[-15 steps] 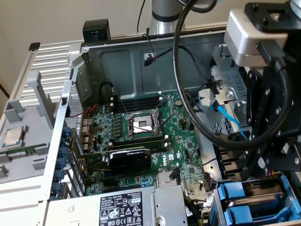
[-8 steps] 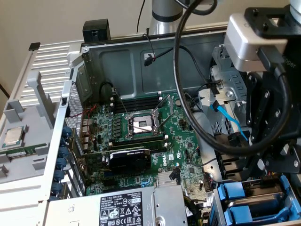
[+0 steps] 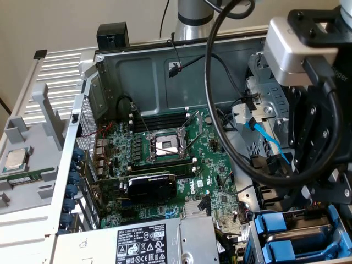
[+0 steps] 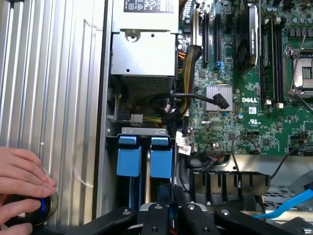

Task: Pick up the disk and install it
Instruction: 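Insert the second disk wire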

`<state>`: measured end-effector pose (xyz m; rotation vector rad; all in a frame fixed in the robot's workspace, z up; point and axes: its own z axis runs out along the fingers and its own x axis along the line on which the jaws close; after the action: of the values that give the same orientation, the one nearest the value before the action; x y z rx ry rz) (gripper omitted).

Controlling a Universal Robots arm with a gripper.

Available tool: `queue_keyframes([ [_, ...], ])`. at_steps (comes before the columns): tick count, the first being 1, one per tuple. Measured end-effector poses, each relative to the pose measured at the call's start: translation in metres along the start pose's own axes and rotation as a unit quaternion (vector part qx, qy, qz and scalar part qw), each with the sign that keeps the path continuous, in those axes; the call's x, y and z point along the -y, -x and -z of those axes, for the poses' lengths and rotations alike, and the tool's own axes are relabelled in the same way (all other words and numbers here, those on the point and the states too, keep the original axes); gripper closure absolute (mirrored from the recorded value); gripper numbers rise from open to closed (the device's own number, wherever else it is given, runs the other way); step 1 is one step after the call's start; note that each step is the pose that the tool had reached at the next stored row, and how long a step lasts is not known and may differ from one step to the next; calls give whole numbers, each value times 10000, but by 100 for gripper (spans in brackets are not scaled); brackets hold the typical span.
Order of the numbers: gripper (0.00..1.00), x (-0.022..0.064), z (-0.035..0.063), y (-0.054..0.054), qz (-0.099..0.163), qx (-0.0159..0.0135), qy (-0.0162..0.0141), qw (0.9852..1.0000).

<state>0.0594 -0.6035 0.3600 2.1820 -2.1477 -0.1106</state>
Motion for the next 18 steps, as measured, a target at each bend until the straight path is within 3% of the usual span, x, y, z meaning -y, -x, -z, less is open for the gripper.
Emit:
queue_keyframes([
  [9, 84, 7, -41, -27, 7, 67, -12, 10000],
  [18, 84, 7, -44, -36, 9, 88, -17, 10000],
])
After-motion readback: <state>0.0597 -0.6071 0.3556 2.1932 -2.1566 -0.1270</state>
